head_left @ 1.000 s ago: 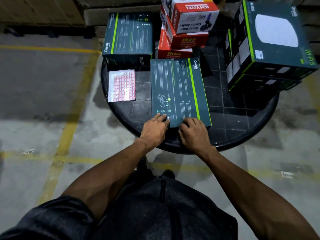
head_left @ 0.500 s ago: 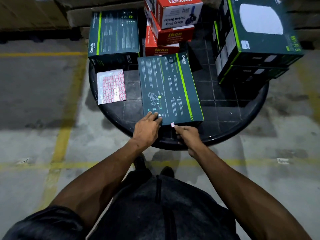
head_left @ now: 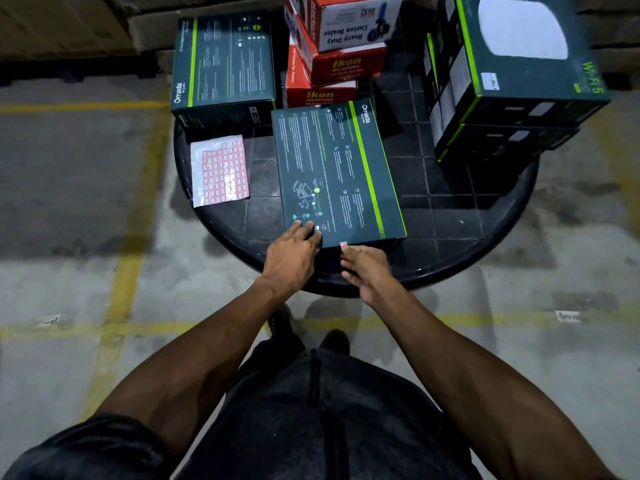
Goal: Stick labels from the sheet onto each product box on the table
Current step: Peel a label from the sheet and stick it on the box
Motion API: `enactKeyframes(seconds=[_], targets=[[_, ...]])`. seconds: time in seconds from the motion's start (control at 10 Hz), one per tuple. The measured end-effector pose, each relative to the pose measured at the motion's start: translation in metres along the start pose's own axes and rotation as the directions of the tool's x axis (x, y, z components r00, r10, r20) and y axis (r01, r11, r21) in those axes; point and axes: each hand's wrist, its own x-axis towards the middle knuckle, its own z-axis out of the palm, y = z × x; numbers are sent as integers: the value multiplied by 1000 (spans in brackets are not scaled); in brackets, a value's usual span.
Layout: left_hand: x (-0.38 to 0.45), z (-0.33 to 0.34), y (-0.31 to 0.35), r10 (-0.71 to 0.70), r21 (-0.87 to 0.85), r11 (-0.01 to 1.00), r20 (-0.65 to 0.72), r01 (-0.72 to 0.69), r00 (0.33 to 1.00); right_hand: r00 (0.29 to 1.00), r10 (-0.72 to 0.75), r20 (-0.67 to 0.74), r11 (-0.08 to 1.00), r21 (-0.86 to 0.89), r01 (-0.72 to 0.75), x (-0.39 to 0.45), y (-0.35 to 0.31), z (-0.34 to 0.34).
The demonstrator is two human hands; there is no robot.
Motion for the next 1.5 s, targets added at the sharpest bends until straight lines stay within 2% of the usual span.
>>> enactKeyframes(seconds=[1.2, 1.5], targets=[[-5, -10, 4, -8, -18, 1000, 2, 8, 1000, 1000, -16, -6, 1000, 14, 16, -3, 0, 2], [-4, -9, 4, -9, -6, 1000, 1, 9, 1000, 999, 11, -47, 1000, -9, -12, 3, -1, 4]])
